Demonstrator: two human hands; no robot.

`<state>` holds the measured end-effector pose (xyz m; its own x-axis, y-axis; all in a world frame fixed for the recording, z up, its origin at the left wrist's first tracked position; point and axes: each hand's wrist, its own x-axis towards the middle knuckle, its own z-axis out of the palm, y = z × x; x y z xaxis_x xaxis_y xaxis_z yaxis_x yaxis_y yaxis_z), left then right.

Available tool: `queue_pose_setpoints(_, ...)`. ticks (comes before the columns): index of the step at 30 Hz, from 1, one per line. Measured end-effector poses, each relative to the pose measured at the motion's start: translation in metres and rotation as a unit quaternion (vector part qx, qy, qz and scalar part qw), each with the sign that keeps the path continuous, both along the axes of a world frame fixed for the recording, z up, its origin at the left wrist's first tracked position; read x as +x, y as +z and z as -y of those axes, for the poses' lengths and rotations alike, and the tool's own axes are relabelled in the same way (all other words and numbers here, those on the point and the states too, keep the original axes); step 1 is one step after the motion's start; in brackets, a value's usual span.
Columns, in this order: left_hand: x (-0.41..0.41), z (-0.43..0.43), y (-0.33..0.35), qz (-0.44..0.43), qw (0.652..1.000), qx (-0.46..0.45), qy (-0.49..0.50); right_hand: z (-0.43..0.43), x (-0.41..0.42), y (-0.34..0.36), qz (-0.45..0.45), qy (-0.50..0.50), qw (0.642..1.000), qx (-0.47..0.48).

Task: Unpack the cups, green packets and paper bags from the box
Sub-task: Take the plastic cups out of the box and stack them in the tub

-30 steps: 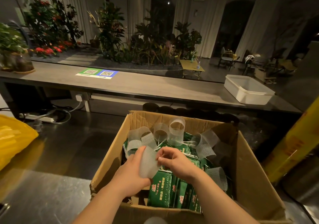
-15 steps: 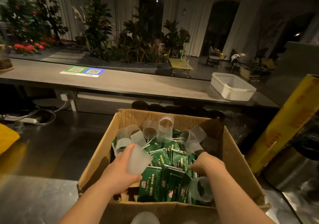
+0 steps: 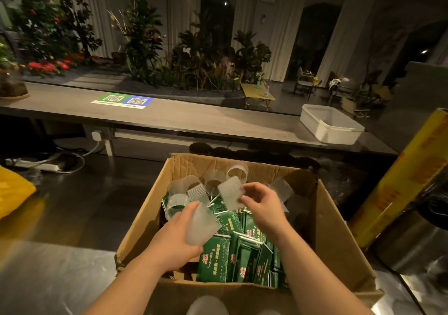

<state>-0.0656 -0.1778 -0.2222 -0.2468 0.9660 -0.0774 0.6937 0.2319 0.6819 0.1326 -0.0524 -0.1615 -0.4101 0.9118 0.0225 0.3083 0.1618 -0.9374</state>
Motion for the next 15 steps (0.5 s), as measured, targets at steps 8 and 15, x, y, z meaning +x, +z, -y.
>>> queue_pose_setpoints(8, 0.0, 0.002, 0.002, -0.001, 1.0, -0.003, 0.0, 0.029, -0.017, -0.023, 0.052, 0.126, 0.991, -0.01)
queue_pose_setpoints(15, 0.001, 0.005, 0.003, -0.006, 0.999, -0.024, -0.037, 0.026, -0.014, -0.031, 0.108, 0.236, 0.965, -0.046)
